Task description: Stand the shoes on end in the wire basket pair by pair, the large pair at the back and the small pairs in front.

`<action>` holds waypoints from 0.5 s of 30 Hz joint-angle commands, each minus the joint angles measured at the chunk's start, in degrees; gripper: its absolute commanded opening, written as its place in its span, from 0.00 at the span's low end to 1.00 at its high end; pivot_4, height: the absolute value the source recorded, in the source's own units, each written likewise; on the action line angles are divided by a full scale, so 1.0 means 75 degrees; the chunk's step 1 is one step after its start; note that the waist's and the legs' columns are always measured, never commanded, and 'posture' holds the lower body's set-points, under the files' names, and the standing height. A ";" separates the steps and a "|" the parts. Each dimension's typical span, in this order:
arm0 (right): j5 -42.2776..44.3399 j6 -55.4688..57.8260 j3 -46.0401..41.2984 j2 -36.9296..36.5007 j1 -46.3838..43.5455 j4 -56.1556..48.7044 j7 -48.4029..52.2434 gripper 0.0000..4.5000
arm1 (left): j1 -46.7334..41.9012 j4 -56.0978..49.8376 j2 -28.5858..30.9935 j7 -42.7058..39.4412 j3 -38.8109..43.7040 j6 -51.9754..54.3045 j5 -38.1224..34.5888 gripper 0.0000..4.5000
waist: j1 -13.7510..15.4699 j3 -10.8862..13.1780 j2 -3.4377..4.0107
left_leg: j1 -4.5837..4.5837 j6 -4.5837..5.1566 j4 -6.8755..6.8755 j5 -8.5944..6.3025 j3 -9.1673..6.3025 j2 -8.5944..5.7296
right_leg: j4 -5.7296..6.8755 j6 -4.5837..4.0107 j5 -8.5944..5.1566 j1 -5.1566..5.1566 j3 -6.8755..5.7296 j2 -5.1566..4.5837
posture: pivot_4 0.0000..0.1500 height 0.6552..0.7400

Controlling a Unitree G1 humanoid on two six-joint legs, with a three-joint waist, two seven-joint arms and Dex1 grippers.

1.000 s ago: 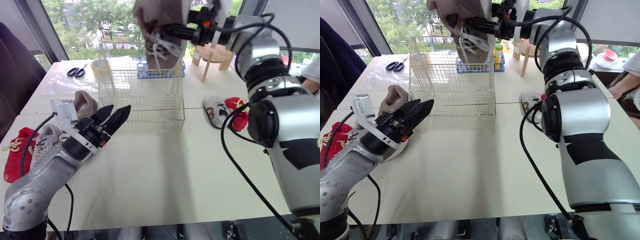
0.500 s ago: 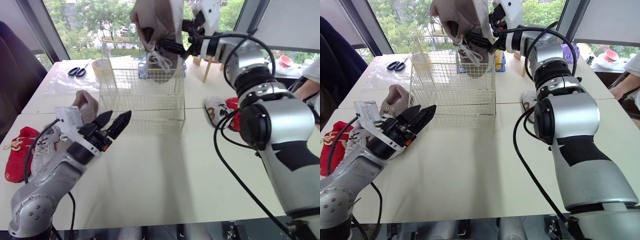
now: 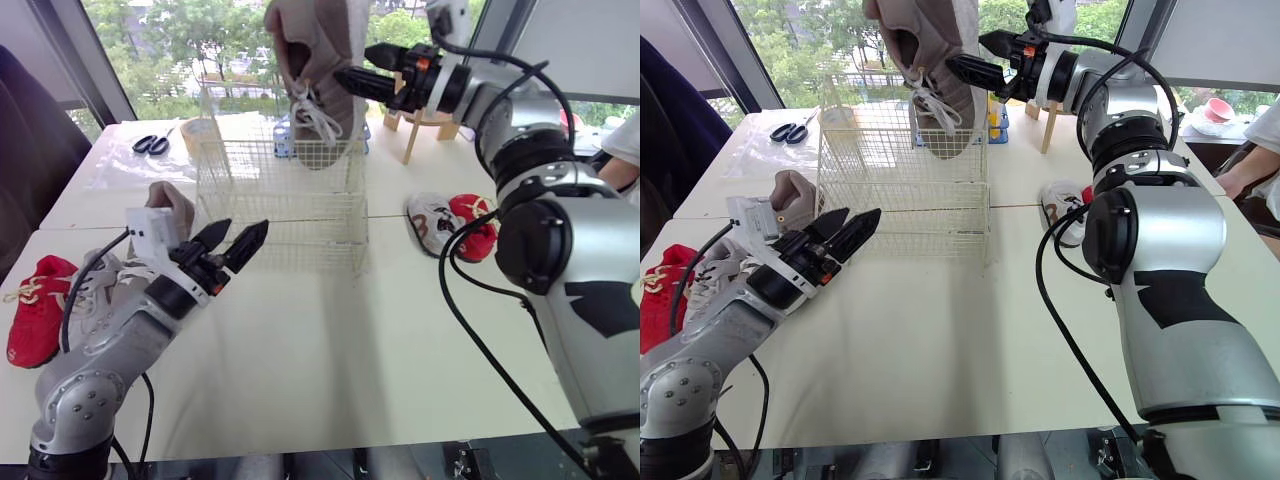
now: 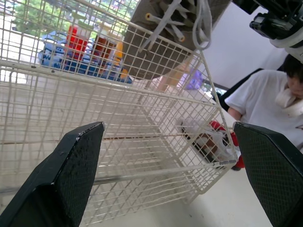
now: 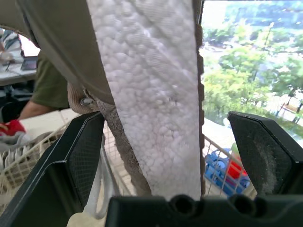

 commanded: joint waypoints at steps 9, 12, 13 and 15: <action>-0.0274 -0.0520 0.0003 0.0214 -0.0188 -0.0195 -0.0456 0.23 | 0.0236 -0.0379 0.0009 0.0197 -0.0012 0.0008 0.0127 1.00 | 0.0027 0.0001 0.0001 | -0.0001 -0.0001 -0.0006 0.0000 0.0000 -0.0002 | -0.0005 0.0000 0.0000 -0.0002 0.0001 -0.0005 | 1.00 1.00; -0.0362 -0.0545 0.0039 0.0165 -0.0167 -0.0186 -0.0541 0.20 | 0.0227 -0.0365 0.0032 0.0231 -0.0024 0.0018 0.0165 1.00 | 0.0017 0.0001 0.0001 | -0.0001 -0.0001 -0.0007 0.0000 0.0000 -0.0002 | -0.0005 -0.0001 0.0000 -0.0003 0.0001 -0.0004 | 1.00 1.00; -0.0393 -0.0553 0.0048 0.0134 -0.0156 -0.0182 -0.0587 0.20 | 0.0219 -0.0353 0.0047 0.0240 -0.0029 0.0028 0.0189 1.00 | 0.0017 0.0001 0.0001 | -0.0001 -0.0003 -0.0010 0.0001 0.0000 -0.0002 | -0.0005 -0.0001 0.0000 -0.0005 0.0001 -0.0004 | 1.00 1.00; -0.0414 -0.0538 0.0017 0.0040 -0.0145 -0.0172 -0.0834 0.20 | 0.0201 -0.0327 0.0049 0.0246 -0.0035 0.0039 0.0220 1.00 | 0.0022 0.0001 0.0001 | -0.0001 -0.0006 -0.0012 0.0003 -0.0001 -0.0002 | -0.0004 -0.0001 0.0000 -0.0006 0.0001 -0.0003 | 1.00 1.00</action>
